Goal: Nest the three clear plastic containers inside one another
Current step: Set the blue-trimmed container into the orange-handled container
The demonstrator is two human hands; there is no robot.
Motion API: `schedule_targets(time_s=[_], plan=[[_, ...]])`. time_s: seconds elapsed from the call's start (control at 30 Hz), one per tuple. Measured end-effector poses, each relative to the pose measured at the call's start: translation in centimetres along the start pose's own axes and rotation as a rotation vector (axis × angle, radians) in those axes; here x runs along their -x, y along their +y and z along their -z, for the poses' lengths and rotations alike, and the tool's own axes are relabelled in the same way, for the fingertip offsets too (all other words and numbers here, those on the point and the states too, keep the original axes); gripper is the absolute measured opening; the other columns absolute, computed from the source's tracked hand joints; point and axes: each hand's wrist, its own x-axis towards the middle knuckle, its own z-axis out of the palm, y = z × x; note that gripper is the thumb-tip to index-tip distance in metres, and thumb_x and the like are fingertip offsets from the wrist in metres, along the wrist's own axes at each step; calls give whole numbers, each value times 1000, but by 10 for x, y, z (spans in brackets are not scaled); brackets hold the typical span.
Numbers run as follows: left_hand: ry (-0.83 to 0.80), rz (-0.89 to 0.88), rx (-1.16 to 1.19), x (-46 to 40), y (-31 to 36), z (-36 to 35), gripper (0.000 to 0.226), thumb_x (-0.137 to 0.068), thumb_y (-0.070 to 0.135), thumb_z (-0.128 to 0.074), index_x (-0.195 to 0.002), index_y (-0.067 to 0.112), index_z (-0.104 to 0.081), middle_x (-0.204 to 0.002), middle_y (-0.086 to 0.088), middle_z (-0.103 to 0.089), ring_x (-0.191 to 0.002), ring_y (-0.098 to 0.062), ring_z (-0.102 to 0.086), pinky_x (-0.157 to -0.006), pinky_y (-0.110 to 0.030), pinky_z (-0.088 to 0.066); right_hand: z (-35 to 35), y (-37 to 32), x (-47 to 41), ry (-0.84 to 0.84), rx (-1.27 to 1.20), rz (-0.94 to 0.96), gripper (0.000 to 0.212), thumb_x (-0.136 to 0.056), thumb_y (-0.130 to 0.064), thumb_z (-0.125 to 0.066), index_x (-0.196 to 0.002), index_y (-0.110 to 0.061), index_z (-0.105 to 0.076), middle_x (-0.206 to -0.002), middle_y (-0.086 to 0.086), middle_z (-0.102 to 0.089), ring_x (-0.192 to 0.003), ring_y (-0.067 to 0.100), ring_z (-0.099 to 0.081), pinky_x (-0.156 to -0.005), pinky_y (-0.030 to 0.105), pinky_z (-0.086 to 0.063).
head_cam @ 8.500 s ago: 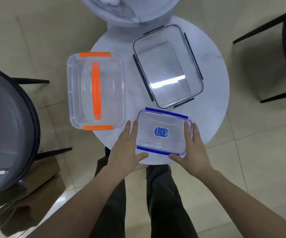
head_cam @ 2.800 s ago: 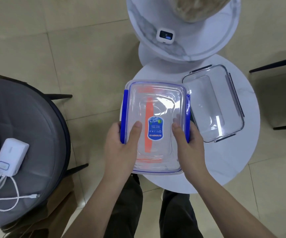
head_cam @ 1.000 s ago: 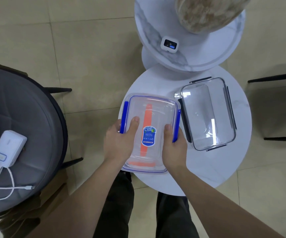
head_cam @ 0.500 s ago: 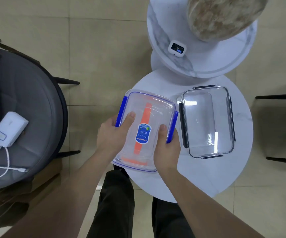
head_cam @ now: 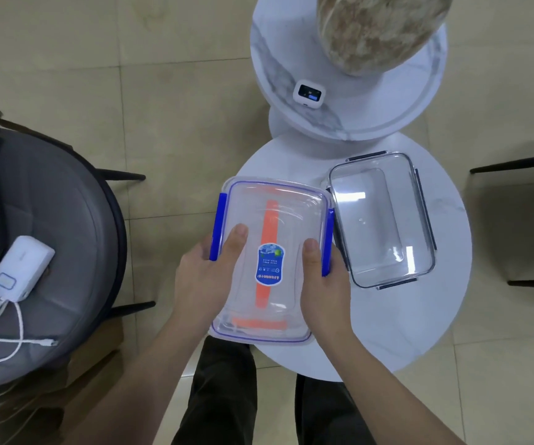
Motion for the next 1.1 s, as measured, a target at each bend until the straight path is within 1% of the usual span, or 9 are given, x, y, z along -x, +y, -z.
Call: schedule_targets(time_s=[0.23, 0.4, 0.53, 0.63, 0.73, 0.8, 0.9, 1.0, 1.1], plan=[[-49, -44, 9, 28, 35, -19, 69, -54, 88, -66, -90, 30, -70, -77, 11, -82, -68, -11, -80, -52, -28, -62, 33, -36, 10, 24, -20, 60, 53, -84, -67, -53, -116, -26, -63, -94, -14, -77, -84, 2, -75, -60, 15, -56], [-93, -89, -41, 48, 57, -41, 66, -59, 88, -64, -84, 27, -70, -77, 7, -81, -69, -14, -80, -65, -41, -66, 61, -52, 12, 44, -21, 80, 42, -89, -65, -51, -111, -32, -63, -94, -12, -77, -85, 6, -76, -62, 20, -58], [-153, -75, -79, 59, 69, -59, 70, -65, 84, -61, -102, 25, -69, -90, 3, -82, -81, -21, -80, -77, -51, -65, 84, -59, 10, 48, -38, 94, 50, -87, -69, -52, -113, -28, -63, -94, -9, -78, -84, 6, -76, -60, 19, -58], [-185, -35, -98, 66, 75, -70, 75, -61, 78, -64, -114, 26, -65, -104, 1, -79, -90, -24, -79, -82, -54, -64, 100, -62, 7, 46, -53, 59, 48, -83, -66, -52, -112, -30, -64, -98, -5, -78, -90, 14, -77, -71, 34, -64], [-236, -2, -100, 72, 79, -75, 87, -49, 73, -70, -122, 25, -63, -111, -1, -77, -96, -24, -78, -84, -55, -63, 114, -65, 3, 39, -58, 33, 25, -89, -63, -55, -101, -44, -66, -99, -4, -78, -95, 21, -76, -83, 49, -62], [-274, 13, -89, 74, 80, -77, 91, -47, 68, -73, -126, 25, -62, -115, 0, -76, -98, -24, -77, -85, -52, -64, 123, -69, 0, 15, -40, 31, 28, -82, -70, -56, -96, -48, -66, -98, -7, -78, -94, 19, -76, -85, 50, -62], [-314, 44, -32, 75, 79, -80, 84, -48, 62, -75, -122, 24, -66, -111, 2, -79, -94, -17, -79, -78, -40, -66, 136, -77, -6, -38, -12, 2, 37, -71, -74, -57, -95, -48, -66, -97, -13, -78, -93, 12, -77, -86, 48, -62], [-324, 113, 90, 74, 74, -82, 80, -53, 69, -70, -118, 22, -69, -109, 3, -79, -100, -16, -77, -81, -42, -63, 152, -89, -14, -97, 42, -2, 27, -68, -76, -57, -82, -56, -70, -95, -14, -79, -92, 13, -77, -88, 45, -61], [-288, 209, 218, 69, 66, -89, 54, -77, 59, -66, -111, 17, -70, -109, -2, -78, -100, -23, -77, -73, -45, -64, 168, -101, -25, -170, 59, -14, 39, -74, -69, -60, -97, -41, -74, -96, -8, -81, -89, 16, -79, -82, 41, -63]])
